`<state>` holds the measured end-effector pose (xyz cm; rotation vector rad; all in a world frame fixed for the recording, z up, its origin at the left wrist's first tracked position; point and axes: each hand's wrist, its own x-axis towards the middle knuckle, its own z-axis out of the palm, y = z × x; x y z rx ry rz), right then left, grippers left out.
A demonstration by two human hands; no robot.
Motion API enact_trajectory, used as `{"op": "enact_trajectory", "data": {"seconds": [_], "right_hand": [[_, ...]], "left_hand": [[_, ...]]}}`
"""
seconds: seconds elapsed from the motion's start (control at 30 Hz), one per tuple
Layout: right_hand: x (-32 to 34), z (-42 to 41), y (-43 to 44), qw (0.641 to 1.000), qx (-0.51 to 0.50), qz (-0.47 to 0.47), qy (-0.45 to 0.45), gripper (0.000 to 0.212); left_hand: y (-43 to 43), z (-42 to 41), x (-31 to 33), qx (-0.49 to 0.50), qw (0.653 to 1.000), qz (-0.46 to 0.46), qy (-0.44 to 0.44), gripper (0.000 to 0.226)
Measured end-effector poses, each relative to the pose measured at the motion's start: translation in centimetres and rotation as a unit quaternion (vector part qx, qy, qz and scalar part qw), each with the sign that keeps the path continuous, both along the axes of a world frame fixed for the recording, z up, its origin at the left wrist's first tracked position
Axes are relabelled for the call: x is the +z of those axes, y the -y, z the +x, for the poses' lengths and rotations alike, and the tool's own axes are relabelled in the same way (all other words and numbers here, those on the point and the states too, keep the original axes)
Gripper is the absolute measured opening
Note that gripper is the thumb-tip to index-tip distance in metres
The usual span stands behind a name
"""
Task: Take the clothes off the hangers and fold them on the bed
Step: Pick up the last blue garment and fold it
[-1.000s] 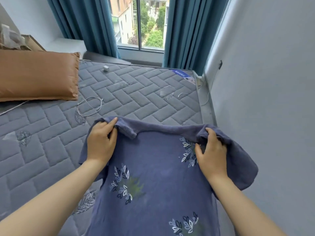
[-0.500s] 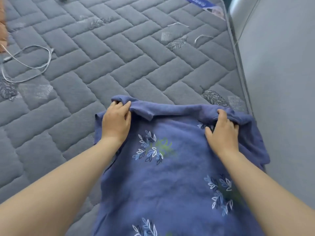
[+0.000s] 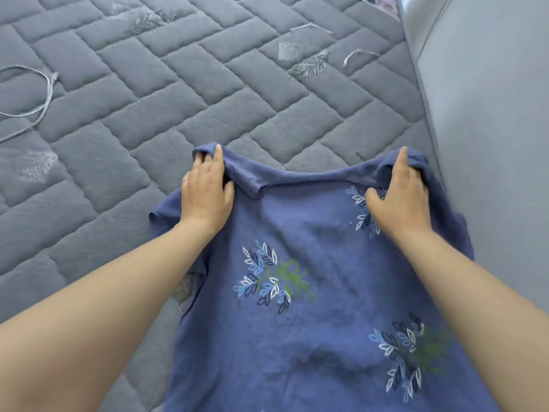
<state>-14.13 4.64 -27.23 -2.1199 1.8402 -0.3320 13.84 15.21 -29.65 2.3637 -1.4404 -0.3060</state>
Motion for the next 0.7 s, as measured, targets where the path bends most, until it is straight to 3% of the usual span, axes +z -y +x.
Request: {"op": "enact_trajectory", "data": {"seconds": [0.17,0.27,0.37,0.5,0.57,0.7], "right_hand": [[0.6,1.7,1.7,0.997,0.003,0.069,-0.031,0.095],[0.1,3.0,-0.3,0.994,0.005,0.103,-0.036,0.085],[-0.5,4.9,-3.0,0.992,0.060,0.108,-0.023,0.072],[-0.6,8.7,-5.7,0.989,0.112,0.097,0.024,0.056],[-0.3,11.4,-6.4,0.984,0.126,0.124,0.032,0.045],[-0.2,16.5,-6.9,0.954,0.125,0.264,0.071,0.020]], "left_hand": [[1.0,0.0,0.4,-0.014,0.997,0.069,-0.010,0.080],[-0.6,0.7,0.1,-0.005,0.999,0.053,0.002,0.084],[-2.8,2.3,0.1,0.045,0.998,0.050,0.005,0.083],[-6.0,4.3,0.6,0.122,0.985,0.121,0.000,0.065],[-7.5,5.1,0.5,0.140,0.981,0.123,-0.043,0.056],[-8.9,6.1,-0.3,0.202,0.958,0.077,-0.190,0.034]]}}
